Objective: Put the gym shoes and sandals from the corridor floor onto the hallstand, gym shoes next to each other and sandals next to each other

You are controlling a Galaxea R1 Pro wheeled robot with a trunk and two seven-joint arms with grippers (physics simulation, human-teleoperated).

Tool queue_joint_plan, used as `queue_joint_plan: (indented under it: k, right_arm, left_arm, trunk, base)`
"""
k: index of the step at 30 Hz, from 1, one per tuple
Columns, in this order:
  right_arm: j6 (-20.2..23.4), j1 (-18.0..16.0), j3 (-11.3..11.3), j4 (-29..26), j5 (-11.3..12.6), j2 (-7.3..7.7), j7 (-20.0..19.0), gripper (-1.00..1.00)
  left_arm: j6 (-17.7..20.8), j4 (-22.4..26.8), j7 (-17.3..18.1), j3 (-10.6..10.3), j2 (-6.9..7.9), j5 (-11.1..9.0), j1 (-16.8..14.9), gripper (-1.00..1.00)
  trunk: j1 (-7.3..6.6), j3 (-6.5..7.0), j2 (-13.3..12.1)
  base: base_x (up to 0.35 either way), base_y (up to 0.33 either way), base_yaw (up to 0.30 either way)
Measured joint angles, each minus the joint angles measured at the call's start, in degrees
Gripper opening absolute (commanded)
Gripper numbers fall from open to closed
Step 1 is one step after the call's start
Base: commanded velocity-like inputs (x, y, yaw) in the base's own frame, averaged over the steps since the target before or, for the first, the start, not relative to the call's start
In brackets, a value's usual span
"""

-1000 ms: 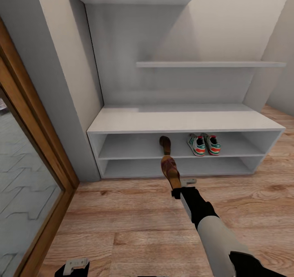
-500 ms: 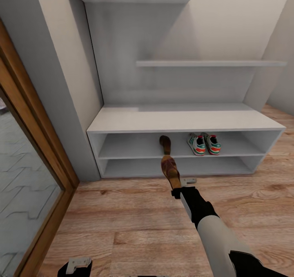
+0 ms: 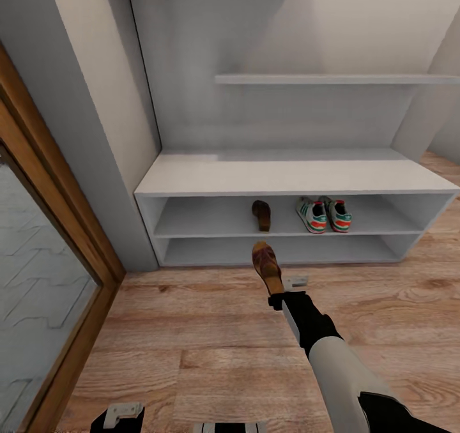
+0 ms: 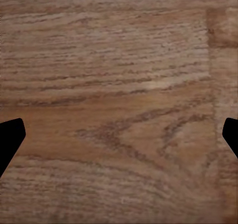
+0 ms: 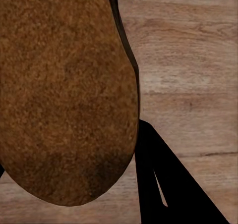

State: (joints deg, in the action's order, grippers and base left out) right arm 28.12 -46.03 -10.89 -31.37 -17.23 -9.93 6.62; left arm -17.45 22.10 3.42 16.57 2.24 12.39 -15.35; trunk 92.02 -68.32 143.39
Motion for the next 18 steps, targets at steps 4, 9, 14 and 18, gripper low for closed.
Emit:
queue_joint_plan:
  k: [4,9,14,18]
  right_arm:
    - [-0.03,0.00,-0.04,-0.02,-0.01,0.00,0.00,-1.00]
    - [-0.07,-0.01,-0.17,-0.22,0.01,0.00,0.00,-1.00]
    - [-0.08,0.00,-0.15,-0.28,0.09,0.00,0.00,-1.00]
    - [-0.22,0.00,-0.22,-0.49,0.08,0.00,-0.06,-1.00]
  left_arm:
    - [0.01,0.00,0.00,0.00,0.00,0.00,0.01,1.00]
    - [0.01,0.01,0.00,0.00,-0.07,0.00,0.01,1.00]
    - [-0.01,-0.01,0.00,0.02,-0.09,0.00,0.01,1.00]
    - [-0.03,0.00,-0.27,0.16,-0.16,-0.02,0.01,1.00]
  trunk:
    - [0.00,-0.34,0.00]
    - [0.00,-0.70,0.00]
    - [0.00,-0.80,0.00]
    - [0.00,-0.81,0.00]
  base:
    - [0.000,0.000,0.103]
    - [0.000,0.000,0.146]
    - [0.000,0.000,0.030]
    - [0.000,0.000,0.003]
